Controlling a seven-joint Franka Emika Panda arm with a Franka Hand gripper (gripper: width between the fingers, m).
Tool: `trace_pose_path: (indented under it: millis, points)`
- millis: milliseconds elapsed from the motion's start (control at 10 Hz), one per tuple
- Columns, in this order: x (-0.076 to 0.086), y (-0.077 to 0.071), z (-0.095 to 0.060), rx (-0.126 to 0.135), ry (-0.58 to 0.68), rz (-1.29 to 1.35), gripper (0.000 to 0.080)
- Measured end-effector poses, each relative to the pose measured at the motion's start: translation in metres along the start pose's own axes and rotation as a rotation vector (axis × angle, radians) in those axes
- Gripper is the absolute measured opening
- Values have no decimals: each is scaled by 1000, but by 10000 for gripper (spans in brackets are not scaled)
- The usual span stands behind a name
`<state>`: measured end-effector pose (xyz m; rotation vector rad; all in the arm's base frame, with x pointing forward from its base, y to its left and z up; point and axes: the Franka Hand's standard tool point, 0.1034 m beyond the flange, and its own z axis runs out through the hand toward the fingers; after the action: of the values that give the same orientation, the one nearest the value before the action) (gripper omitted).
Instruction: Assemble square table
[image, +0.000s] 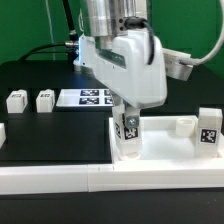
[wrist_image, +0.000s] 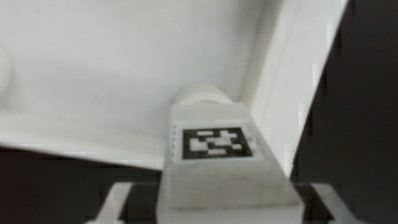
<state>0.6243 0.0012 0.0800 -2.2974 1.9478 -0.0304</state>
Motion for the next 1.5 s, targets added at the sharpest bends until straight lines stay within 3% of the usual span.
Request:
trace_pose_path:
  millis: [300, 400, 500, 600, 700, 800, 1100, 1500]
  points:
    - [-8, -1, 1, 2, -4, 265, 290]
    - [-8, -1, 1, 1, -3, 245, 362]
    - [-9, -1, 1, -5, -3, 178, 362]
    - [-12, -1, 0, -42, -13, 37, 546]
    - [-15, -5, -1, -55, 5, -133, 546]
    - [-18, -5, 0, -64, 13, -288, 628]
    - [-15, -4, 0, -66, 9, -473, 649]
    - [-10, -5, 3, -101, 53, -1057, 649]
